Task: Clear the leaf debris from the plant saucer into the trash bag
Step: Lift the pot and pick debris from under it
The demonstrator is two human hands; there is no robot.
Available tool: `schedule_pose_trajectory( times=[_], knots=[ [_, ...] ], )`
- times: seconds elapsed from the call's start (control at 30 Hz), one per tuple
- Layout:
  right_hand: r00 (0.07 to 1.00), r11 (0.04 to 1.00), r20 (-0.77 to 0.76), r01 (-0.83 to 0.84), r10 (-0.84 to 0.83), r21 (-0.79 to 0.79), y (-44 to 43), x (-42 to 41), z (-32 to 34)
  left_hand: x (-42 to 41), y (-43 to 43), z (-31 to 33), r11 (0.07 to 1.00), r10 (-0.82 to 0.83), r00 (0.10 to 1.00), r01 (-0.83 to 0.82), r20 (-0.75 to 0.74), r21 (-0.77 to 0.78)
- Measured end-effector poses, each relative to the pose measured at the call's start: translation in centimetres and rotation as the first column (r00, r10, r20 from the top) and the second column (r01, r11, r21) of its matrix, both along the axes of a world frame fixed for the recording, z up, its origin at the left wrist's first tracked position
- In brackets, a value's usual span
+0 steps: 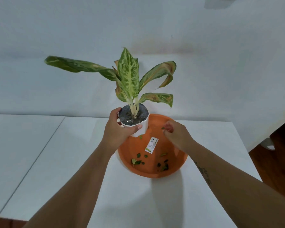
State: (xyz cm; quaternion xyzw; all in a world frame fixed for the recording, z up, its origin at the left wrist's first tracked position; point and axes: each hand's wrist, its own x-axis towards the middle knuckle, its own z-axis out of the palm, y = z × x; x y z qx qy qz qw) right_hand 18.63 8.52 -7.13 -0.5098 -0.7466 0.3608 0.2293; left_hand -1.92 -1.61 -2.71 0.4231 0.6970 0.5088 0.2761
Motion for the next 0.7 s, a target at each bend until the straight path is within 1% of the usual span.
schedule_pose_trajectory(
  times=[0.07,0.1,0.2,0.27,0.4,0.47,0.57,0.63,0.7],
  knots=[
    [0.983,0.985,0.123,-0.145,0.134,0.09,0.7,-0.3,-0.2,-1.2,-0.6,0.7,1.0,0.025,1.0,-0.025,-0.001,0.005],
    [0.969,0.974,0.179,-0.194,0.172,0.117,1.1,-0.4,-0.6,-1.7,-0.9,0.9,0.999,0.033,0.999,-0.033,-0.004,0.002],
    [0.908,0.949,0.334,-0.299,0.252,0.098,1.8,-1.3,-1.8,-2.9,-1.7,1.4,0.998,0.068,0.998,-0.068,-0.005,0.013],
    [0.871,0.929,0.383,-0.362,0.308,0.073,1.9,-2.2,-2.5,-3.4,-2.1,1.5,0.995,0.094,0.995,-0.093,-0.016,0.019],
    [0.819,0.896,0.463,-0.431,0.339,0.105,2.2,-3.9,-3.1,-3.9,-2.5,1.8,0.99,0.143,0.99,-0.143,0.007,0.005],
    [0.789,0.878,0.488,-0.47,0.375,0.086,2.3,-4.5,-3.4,-4.0,-2.5,1.9,0.989,0.149,0.988,-0.149,0.028,-0.002],
    [0.728,0.817,0.475,-0.576,0.494,0.033,1.1,-4.6,-3.6,-3.9,-2.6,2.0,0.991,0.136,0.99,-0.136,0.036,-0.001],
    [0.728,0.774,0.392,-0.631,0.562,0.062,-0.1,-3.9,-3.3,-3.8,-2.5,2.1,0.992,0.128,0.991,-0.128,0.035,-0.001],
    [0.764,0.771,0.302,-0.625,0.571,0.122,-0.4,-3.3,-2.6,-3.8,-2.4,2.2,0.992,0.128,0.991,-0.128,0.041,-0.006]
  ],
)
